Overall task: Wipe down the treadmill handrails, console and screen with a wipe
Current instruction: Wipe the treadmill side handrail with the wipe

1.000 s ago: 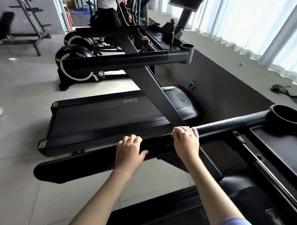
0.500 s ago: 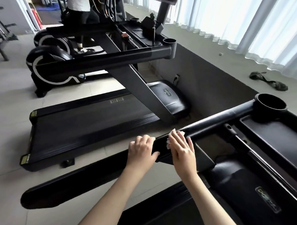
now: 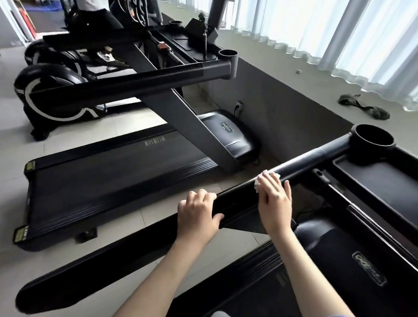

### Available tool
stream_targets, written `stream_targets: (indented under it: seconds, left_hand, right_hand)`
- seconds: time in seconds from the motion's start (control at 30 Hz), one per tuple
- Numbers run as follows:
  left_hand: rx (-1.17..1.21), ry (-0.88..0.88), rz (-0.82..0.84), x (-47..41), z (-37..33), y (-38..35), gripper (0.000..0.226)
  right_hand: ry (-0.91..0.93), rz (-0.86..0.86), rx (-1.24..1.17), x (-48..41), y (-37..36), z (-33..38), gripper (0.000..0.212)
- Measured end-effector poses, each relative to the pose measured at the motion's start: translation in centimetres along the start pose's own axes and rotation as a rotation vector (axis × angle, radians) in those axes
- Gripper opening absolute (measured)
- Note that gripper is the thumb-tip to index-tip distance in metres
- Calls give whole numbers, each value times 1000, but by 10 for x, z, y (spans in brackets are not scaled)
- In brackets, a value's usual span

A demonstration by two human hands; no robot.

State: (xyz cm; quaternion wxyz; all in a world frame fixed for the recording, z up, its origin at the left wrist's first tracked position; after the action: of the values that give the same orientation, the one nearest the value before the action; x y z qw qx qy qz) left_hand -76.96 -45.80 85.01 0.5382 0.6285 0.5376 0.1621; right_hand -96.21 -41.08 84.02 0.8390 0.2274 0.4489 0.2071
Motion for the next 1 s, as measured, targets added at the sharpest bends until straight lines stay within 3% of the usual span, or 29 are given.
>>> stream_targets:
  seconds: [0.1,0.27,0.47,0.6,0.67,0.8,0.93,1.0]
  left_hand:
    - [-8,8,-18,2,-1,2,47]
    - [-16,34,44,3,-3,4,50]
    - [-3,100,55,4,-3,4,50]
    - [-26,133,51,2,-6,5,49]
    - [-39,139,60,2,-8,7,48]
    - [-62,159,84,2,-9,7,48]
    - [-92,177,90,-5,-13,7,46]
    - [-122,154,107,-10,-16,6,45]
  right_hand:
    - [-59,50,16,-19,-10,4,31]
    - [204,199,-26,-24,-11,23,19]
    - [74,362,164,-53,-24,13,39]
    - [275,393,-29,-35,-25,27,23]
    - [320,444,24,-50,-25,17,21]
    - [173,374,95,-65,-22,-6,32]
    - [374,254,-117,-33,-8,5,34]
    - [416,237,-112,-35,-4,-7,35]
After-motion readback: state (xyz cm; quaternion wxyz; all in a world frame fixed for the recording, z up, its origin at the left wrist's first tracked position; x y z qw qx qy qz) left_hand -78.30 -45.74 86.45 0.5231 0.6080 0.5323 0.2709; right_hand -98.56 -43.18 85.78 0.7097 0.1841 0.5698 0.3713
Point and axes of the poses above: each hand's wrist, its own x-axis away from the middle knuckle, its own y-axis out of the back of the hand, z = x × y, the point moved 6 cm from there along -x, towards the middle knuckle, and after that the axes turned 10 degrees about -z, right-handed, at the moved point
